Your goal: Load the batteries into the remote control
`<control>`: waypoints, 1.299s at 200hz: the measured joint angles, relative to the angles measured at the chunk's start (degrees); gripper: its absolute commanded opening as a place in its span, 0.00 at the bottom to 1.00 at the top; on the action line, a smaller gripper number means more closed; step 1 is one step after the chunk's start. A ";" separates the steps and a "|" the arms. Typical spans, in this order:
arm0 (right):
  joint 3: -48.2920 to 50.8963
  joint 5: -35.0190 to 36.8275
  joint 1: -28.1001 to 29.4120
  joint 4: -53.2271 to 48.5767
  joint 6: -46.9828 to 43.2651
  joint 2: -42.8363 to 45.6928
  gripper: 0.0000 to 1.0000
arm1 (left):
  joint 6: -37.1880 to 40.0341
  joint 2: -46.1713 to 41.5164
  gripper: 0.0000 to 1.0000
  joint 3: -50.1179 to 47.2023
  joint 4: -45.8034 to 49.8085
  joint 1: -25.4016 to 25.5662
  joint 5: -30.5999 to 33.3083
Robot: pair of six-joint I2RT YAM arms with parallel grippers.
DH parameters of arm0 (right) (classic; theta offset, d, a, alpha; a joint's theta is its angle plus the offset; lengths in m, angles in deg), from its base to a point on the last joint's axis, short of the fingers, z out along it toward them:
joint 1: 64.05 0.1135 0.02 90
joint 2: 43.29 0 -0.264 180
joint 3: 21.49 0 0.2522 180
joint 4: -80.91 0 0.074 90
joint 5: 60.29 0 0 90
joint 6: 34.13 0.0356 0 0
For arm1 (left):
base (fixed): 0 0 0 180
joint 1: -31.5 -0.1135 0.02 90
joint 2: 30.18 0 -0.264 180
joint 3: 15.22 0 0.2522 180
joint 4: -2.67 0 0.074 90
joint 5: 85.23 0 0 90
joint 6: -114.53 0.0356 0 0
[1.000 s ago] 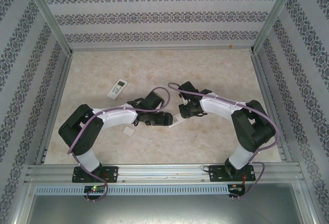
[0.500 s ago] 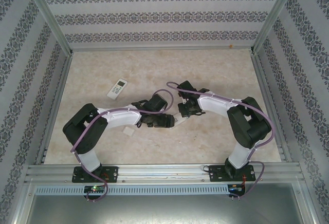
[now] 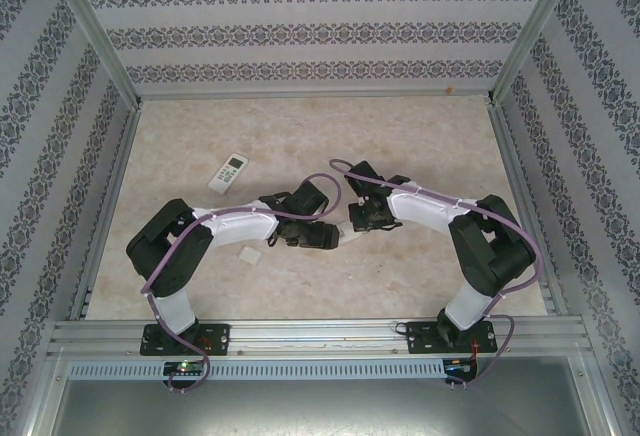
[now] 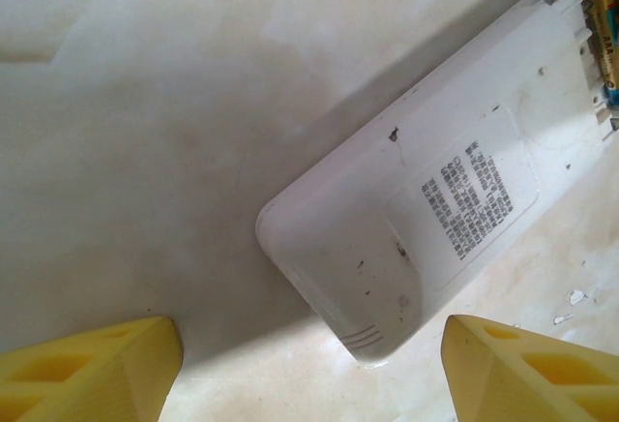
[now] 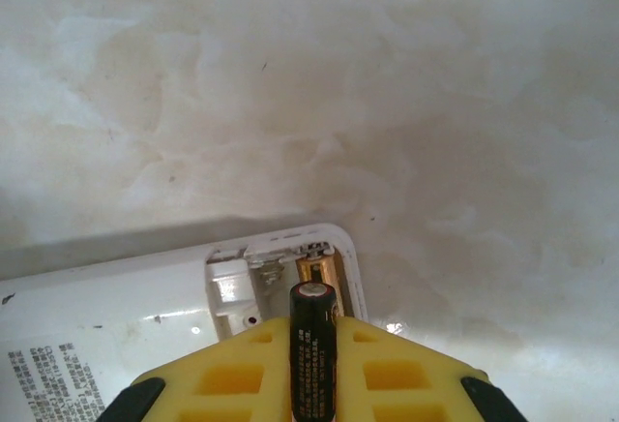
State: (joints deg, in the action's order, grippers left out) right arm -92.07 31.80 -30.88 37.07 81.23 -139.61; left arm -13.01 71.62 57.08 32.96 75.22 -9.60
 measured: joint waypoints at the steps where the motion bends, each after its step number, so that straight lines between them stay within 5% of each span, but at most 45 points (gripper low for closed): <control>1: -0.02 0.00 0.00 -0.02 0.00 0.00 0.16 | 0.04 0.00 0.74 -0.02 0.00 -0.02 -0.04; 260: -1.77 0.42 1.25 -1.33 -5.75 2.23 0.28 | 1.33 -0.22 0.75 -0.28 -0.20 -0.70 -1.70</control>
State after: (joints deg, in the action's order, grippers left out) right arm -93.84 32.21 -29.63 35.73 75.48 -137.38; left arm -11.68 71.40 56.80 32.77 74.52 -11.30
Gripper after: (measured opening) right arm 0.266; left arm 0.749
